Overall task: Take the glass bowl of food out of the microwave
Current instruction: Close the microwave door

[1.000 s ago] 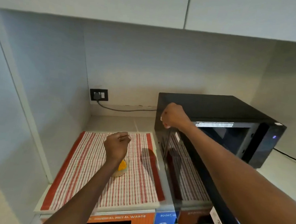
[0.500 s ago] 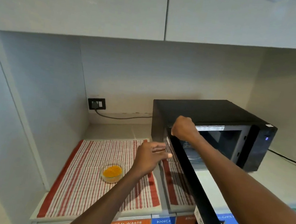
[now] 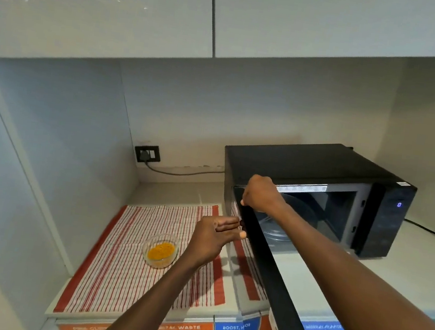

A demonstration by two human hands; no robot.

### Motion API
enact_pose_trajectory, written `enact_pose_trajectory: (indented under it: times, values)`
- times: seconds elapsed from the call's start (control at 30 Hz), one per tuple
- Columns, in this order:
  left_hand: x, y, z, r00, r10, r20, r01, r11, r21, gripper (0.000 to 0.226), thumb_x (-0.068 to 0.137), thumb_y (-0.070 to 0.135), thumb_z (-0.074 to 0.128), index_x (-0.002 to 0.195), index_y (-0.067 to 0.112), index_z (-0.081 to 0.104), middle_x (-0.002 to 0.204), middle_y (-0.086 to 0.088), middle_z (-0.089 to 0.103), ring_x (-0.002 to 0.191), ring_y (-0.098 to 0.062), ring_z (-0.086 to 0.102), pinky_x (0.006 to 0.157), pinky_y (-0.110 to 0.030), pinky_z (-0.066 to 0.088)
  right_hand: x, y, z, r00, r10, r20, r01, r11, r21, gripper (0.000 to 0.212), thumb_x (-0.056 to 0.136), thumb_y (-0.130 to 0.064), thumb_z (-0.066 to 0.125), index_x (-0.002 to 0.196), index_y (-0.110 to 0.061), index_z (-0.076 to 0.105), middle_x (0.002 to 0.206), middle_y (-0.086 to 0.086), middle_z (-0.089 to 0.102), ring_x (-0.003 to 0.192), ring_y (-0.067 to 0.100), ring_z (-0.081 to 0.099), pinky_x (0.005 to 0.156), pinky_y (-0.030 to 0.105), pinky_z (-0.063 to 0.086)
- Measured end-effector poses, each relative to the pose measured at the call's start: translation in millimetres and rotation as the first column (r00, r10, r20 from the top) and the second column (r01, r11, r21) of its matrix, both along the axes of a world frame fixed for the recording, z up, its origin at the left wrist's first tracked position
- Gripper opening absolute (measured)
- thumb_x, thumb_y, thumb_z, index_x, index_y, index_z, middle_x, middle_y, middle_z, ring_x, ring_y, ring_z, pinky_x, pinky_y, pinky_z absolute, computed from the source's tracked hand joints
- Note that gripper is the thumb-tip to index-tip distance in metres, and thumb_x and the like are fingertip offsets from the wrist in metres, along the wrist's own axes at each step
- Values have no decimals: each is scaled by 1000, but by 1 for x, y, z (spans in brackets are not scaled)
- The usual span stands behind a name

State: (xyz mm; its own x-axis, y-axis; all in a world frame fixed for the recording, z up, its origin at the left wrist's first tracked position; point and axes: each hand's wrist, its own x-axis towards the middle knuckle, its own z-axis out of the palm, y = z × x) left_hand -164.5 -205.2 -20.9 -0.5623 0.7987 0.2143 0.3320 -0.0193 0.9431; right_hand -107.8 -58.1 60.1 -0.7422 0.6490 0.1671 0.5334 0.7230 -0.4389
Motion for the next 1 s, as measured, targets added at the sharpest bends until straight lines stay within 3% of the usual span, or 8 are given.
enact_pose_trajectory:
  times: [0.13,0.23,0.4,0.63,0.73,0.87,0.93,1.0]
  values:
    - [12,10,0,998,53,-27,-53,999,5,56,74,16,82,125,7,63,124,-9,69,97,8,67,79,-11,53,11,7,1,996,82,15,-82,996,-31,17,87,-17,70,88,0,69,81,10,67,84,26,70,78,35,59]
    - [26,16,-1,996,88,-21,-87,996,27,56,74,15,82,126,9,62,123,-7,70,100,4,68,83,-16,55,24,12,2,989,145,25,-144,989,-41,19,89,-17,68,90,2,70,81,11,65,85,27,71,81,37,59]
    - [61,29,-2,984,165,-66,-160,984,79,41,78,10,77,113,31,69,105,14,75,105,-7,70,85,-19,54,55,23,6,965,256,60,-256,967,-15,23,88,-17,67,93,5,74,84,16,69,92,31,70,83,38,55]
    - [116,48,3,921,329,-209,-316,944,92,54,83,16,72,93,69,63,86,44,67,92,13,67,75,-8,51,96,46,0,927,372,46,-373,927,24,25,88,-19,67,102,0,75,105,16,73,99,29,69,91,41,55]
    - [124,54,2,881,400,-254,-387,916,103,50,84,16,72,99,62,61,85,43,66,87,18,64,73,-6,50,108,52,-3,915,404,12,-404,915,21,23,88,-16,67,103,-3,76,104,12,75,94,22,70,89,36,56]
    - [140,78,2,806,505,-310,-485,863,144,43,82,17,74,122,28,63,100,19,62,77,22,56,67,-1,40,138,77,-5,902,432,20,-432,902,-2,20,88,-15,66,101,-4,77,99,11,76,81,18,69,79,33,58]
    - [142,87,3,772,534,-344,-524,842,130,39,83,17,73,121,24,65,103,13,66,82,10,60,63,2,40,152,87,-4,892,452,16,-452,892,-13,20,88,-15,67,101,-5,78,100,10,77,81,18,69,81,34,57]
    - [143,97,3,764,540,-353,-541,834,104,41,85,17,71,125,19,64,120,1,69,99,-12,67,73,-3,44,164,97,-3,883,470,23,-469,883,-30,20,88,-16,67,102,-6,78,100,10,77,82,16,69,81,33,56]
